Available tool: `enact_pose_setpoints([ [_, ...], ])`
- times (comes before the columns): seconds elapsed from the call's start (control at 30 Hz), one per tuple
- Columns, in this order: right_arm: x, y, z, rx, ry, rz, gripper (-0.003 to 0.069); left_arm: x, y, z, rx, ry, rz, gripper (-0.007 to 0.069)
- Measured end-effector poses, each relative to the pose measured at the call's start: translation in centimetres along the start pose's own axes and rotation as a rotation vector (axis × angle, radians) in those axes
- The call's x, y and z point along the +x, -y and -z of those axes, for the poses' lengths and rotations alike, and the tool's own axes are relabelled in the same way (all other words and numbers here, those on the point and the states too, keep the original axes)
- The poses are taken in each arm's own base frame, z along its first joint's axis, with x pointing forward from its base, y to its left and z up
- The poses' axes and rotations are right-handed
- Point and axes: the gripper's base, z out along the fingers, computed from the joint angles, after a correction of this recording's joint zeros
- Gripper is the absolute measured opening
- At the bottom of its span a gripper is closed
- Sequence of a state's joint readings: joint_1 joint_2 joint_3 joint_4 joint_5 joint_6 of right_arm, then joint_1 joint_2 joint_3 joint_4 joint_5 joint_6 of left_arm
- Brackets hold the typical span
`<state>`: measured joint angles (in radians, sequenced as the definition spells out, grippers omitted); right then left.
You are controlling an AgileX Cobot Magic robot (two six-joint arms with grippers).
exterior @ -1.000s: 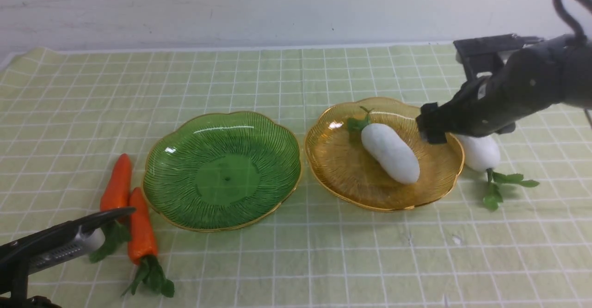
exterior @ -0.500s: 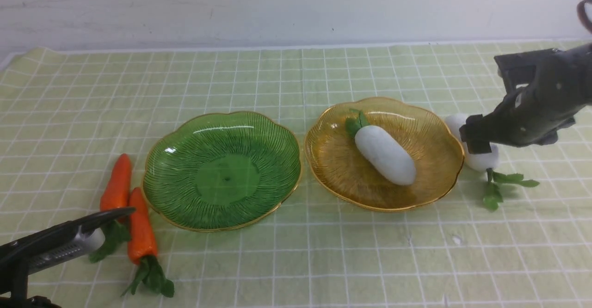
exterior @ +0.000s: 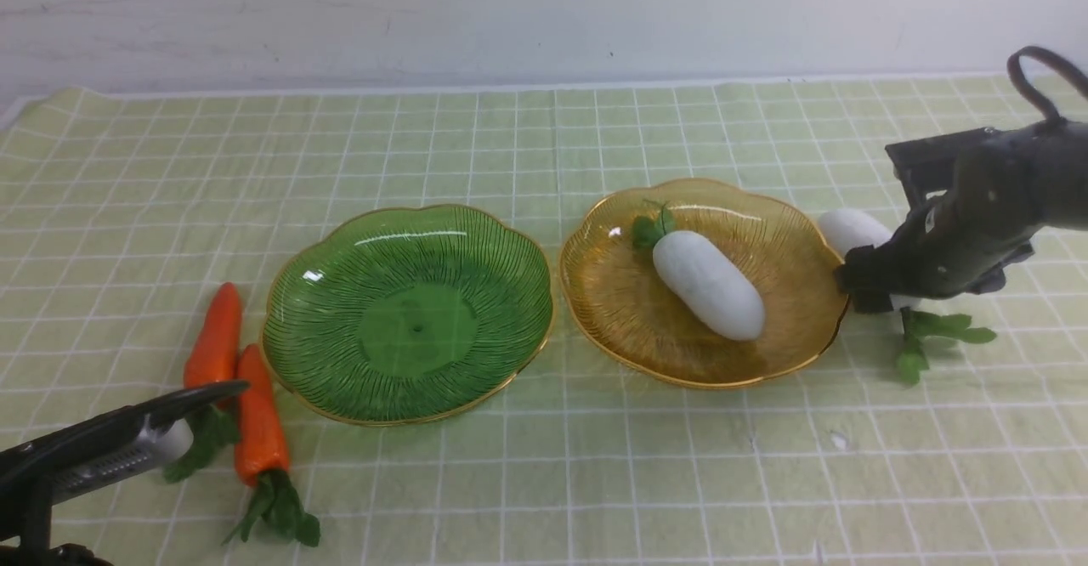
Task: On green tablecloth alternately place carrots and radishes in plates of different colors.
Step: 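Place the white radish on the plate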
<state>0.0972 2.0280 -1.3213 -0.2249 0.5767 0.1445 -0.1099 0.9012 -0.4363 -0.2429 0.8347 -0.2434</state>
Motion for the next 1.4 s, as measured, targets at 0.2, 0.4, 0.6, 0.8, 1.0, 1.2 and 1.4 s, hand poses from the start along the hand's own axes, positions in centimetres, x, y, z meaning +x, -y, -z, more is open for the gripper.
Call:
enact_pose_setpoints([
  [0.2, 0.0, -0.1, -0.7, 0.000, 0.003, 0.008, 0.0506, 0.0, 0.0, 0.0, 0.000, 0.000, 0.000, 0.0066],
  [0.4, 0.1, 0.5, 0.1, 0.051, -0.024, 0.081, 0.0461, 0.0, 0.0, 0.0, 0.000, 0.000, 0.000, 0.0066],
  [0.6, -0.8, 1.7, 3.7, 0.135, 0.011, 0.089, 0.0461, 0.0, 0.0, 0.0, 0.000, 0.000, 0.000, 0.0066],
  [0.8, -2.0, 2.4, 8.7, 0.156, 0.128, 0.003, 0.0461, 0.0, 0.0, 0.0, 0.000, 0.000, 0.000, 0.0066],
  [1.0, -1.7, 1.3, 11.2, 0.040, 0.116, -0.110, 0.0461, 0.0, 0.0, 0.0, 0.000, 0.000, 0.000, 0.0066],
  [1.2, -1.5, -3.2, 11.2, -0.148, 0.075, -0.028, 0.0461, 0.0, 0.0, 0.0, 0.000, 0.000, 0.000, 0.0066],
  [1.4, -0.9, -7.8, 10.0, -0.271, 0.030, 0.073, 0.0461, 0.0, 0.0, 0.0, 0.000, 0.000, 0.000, 0.0066],
])
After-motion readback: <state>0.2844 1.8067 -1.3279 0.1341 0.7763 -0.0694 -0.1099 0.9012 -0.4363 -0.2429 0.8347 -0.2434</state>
